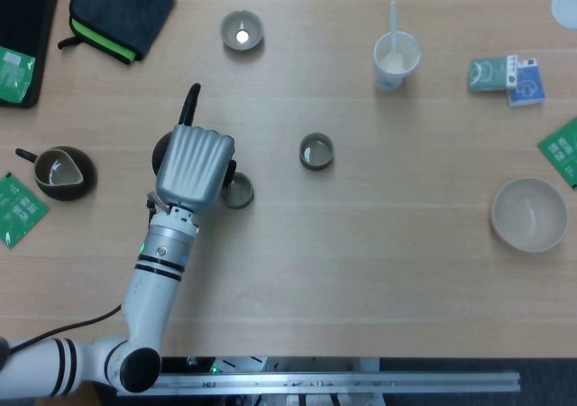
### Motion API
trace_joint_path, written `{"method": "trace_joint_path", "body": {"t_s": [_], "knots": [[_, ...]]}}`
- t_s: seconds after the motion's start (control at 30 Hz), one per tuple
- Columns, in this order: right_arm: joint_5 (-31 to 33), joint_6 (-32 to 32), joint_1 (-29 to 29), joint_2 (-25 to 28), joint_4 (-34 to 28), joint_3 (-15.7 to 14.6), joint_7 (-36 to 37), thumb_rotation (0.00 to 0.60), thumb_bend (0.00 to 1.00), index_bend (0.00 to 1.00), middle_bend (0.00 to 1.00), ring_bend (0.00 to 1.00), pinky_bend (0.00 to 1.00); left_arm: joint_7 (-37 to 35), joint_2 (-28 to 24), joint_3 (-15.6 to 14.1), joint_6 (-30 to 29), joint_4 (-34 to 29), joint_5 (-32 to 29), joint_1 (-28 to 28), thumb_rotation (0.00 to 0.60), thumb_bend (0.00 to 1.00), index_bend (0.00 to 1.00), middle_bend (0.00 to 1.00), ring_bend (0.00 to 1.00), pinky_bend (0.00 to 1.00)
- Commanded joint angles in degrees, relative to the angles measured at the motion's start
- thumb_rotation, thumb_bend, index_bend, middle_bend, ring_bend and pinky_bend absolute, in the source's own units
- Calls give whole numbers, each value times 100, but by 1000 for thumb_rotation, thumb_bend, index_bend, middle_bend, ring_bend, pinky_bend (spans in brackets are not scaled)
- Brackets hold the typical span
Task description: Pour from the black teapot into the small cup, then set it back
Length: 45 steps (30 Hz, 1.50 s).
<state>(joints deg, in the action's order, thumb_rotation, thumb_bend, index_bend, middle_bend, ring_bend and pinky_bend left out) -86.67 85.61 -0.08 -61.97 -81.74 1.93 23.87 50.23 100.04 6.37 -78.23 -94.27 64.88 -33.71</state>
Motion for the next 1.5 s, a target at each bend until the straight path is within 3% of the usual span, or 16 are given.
{"method": "trace_joint_path", "body": {"t_s": [0.03,0.4,1.1,1.5], "knots": [[4,3,-5,3,-4,1,-1,600,121,310,290,204,253,2,5,11,7,-10,-2,9,600,361,944,1000,910,67],[6,5,-9,5,-17,5,-19,600,121,310,290,204,253,-117,-18,92,117,-51,-64,44,600,361,944,1000,910,67],[44,-45,26,82,-283,30,-291,600,121,310,290,204,253,-1699,-660,493,998,-195,-484,36,600,361,938,1000,901,67],[70,-91,34,63,-309,27,-343,600,122,310,290,204,253,-2690,-1031,786,1585,146,-897,-45,600,361,933,1000,890,67]]}}
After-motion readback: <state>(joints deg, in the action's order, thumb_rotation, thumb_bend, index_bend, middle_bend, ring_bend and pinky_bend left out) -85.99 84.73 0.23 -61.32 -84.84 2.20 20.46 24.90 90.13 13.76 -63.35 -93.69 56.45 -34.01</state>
